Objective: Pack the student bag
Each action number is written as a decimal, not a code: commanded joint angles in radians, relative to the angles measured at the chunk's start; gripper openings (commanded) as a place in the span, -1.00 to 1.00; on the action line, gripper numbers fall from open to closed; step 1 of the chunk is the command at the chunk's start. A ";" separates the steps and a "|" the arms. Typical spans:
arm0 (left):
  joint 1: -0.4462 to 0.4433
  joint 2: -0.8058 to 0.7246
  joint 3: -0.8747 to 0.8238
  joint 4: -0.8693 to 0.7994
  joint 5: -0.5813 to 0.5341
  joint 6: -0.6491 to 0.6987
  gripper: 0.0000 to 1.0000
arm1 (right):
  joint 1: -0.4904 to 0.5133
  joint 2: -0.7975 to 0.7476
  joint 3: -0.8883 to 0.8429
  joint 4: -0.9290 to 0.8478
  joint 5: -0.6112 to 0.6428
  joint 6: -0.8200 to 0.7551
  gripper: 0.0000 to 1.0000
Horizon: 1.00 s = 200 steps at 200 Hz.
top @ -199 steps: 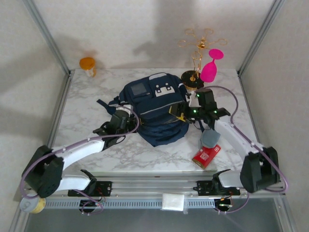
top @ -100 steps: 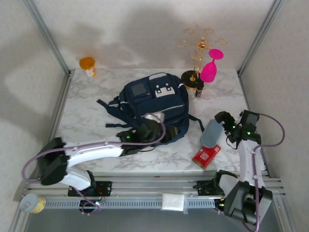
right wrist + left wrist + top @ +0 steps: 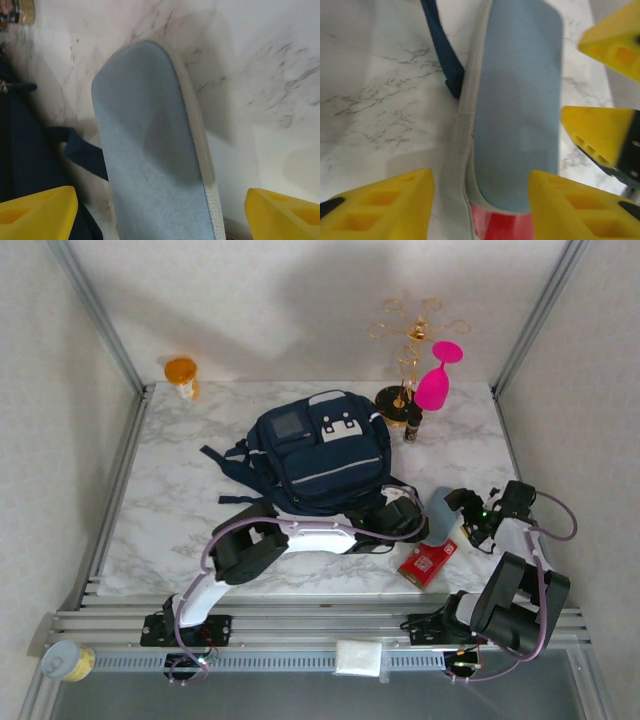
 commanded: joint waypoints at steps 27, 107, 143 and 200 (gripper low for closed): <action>0.038 0.115 0.115 -0.003 0.055 0.004 -0.39 | 0.033 0.074 -0.036 0.076 -0.111 -0.031 0.56; 0.048 0.090 0.150 -0.061 0.081 0.052 -0.57 | 0.049 0.021 -0.009 0.074 -0.070 -0.010 -0.45; 0.049 -0.068 0.103 -0.096 0.069 0.138 -0.32 | 0.049 -0.048 0.020 0.072 -0.089 -0.006 -0.69; 0.052 -0.473 -0.156 -0.285 -0.212 0.473 -0.02 | 0.056 -0.176 0.100 -0.009 -0.166 0.020 -0.85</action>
